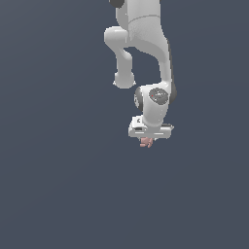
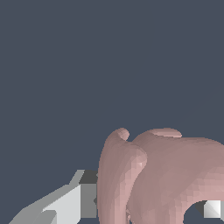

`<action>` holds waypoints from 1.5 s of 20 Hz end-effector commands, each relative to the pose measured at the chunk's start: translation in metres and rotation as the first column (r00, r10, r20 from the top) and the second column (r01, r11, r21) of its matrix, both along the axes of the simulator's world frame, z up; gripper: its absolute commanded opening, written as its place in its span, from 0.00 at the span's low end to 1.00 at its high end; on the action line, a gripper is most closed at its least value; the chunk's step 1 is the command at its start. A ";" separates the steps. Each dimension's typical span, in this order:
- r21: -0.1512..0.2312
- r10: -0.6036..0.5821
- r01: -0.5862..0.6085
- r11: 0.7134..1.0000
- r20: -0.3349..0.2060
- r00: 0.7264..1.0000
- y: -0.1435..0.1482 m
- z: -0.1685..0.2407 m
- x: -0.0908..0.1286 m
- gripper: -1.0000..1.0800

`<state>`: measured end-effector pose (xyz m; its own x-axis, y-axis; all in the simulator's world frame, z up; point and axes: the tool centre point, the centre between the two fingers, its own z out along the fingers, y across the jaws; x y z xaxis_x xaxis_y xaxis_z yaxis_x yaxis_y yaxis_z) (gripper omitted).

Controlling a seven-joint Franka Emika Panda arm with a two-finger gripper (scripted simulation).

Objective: Pick up the object and move it to a goal position.

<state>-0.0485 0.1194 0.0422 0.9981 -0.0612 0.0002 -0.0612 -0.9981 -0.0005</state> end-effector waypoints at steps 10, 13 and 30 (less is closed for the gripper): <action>0.000 0.000 0.000 1.000 0.001 1.000 -0.026 0.051 0.000 0.00; 0.000 0.000 0.000 1.000 0.000 1.000 -0.038 0.076 0.000 0.00; 0.002 -0.001 0.001 1.000 0.000 1.000 -0.121 0.242 0.004 0.00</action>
